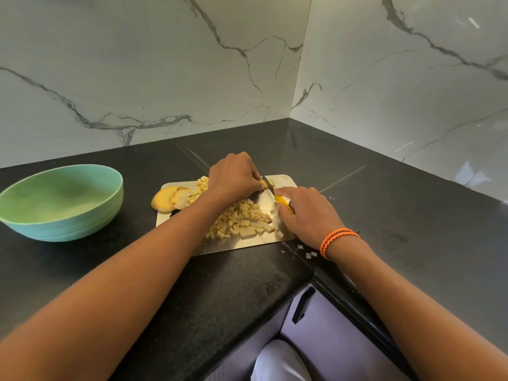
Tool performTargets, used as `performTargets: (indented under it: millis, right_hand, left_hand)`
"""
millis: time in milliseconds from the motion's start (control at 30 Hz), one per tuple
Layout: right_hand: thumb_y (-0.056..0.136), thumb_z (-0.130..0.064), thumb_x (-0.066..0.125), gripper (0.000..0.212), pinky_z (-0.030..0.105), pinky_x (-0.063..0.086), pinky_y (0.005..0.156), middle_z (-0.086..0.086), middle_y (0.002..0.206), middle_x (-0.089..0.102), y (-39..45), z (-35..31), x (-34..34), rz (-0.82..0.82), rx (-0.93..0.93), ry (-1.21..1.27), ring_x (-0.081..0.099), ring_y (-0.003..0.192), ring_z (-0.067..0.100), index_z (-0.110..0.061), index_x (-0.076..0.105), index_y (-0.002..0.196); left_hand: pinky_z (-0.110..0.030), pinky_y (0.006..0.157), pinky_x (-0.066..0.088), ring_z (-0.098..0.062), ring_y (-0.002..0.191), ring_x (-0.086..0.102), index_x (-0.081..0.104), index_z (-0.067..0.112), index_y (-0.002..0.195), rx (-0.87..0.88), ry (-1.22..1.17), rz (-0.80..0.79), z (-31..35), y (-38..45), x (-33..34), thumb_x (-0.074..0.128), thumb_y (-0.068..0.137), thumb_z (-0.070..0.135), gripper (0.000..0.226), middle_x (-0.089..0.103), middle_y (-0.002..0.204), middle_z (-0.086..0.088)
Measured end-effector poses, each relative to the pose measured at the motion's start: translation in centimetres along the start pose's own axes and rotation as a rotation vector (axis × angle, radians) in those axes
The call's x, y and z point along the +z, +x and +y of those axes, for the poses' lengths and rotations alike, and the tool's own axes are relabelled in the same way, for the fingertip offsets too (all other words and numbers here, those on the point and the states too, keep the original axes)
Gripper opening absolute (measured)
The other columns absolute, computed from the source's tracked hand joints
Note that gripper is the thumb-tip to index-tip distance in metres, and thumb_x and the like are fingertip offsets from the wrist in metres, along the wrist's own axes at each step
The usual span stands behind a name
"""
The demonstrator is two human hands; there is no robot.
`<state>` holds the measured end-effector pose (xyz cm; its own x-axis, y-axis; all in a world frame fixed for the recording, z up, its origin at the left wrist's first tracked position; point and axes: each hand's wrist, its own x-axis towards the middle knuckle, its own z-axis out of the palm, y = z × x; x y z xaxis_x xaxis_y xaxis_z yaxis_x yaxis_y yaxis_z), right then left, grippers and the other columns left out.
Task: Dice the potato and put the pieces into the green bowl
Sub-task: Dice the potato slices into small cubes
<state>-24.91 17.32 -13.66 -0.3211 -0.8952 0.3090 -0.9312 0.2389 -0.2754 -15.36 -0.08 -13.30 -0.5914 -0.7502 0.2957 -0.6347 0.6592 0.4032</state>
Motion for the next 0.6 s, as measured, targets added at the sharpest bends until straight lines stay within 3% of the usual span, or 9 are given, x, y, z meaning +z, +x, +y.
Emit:
performTargets:
  millis: [167,367,467,600]
  right_hand:
    - [0.103,-0.035,0.051,0.043,0.044,0.058,0.087,0.008,0.121,0.069,-0.8,-0.2,-0.5,-0.026,0.015,0.034,0.066,0.092,0.023,-0.03,0.055,0.145]
    - [0.104,-0.034,0.053,0.041,0.036,0.058,0.088,0.006,0.118,0.071,-3.4,-0.2,-1.8,-0.046,0.021,0.076,0.066,0.089,0.016,-0.029,0.055,0.145]
    - [0.103,-0.032,0.053,0.04,0.03,0.056,0.078,0.003,0.099,0.071,-3.6,-0.3,-2.1,-0.018,0.023,0.097,0.061,0.072,0.01,-0.028,0.058,0.142]
    - [0.101,-0.03,0.051,0.041,0.033,0.054,0.065,-0.005,0.067,0.053,-2.4,-0.9,-1.4,0.149,0.03,0.121,0.044,0.056,0.008,-0.026,0.06,0.141]
  left_hand:
    - [-0.026,0.062,0.054,-0.009,0.076,0.066,0.085,0.024,0.103,-0.001,-0.011,0.004,0.2,-0.2,0.0,0.083,0.09,0.037,0.018,0.077,0.088,0.012]
    - [-0.028,0.066,0.058,-0.01,0.074,0.066,0.085,0.022,0.103,-0.011,-0.005,0.023,0.2,-0.4,0.0,0.081,0.092,0.038,0.02,0.077,0.088,0.01]
    - [-0.029,0.067,0.059,-0.01,0.074,0.066,0.085,0.023,0.104,-0.003,-0.006,0.029,0.0,-0.5,0.1,0.081,0.092,0.039,0.021,0.077,0.089,0.01]
    - [-0.032,0.07,0.061,-0.009,0.075,0.067,0.085,0.024,0.102,-0.006,-0.023,0.007,-0.1,-0.3,-0.2,0.082,0.09,0.04,0.02,0.077,0.088,0.011]
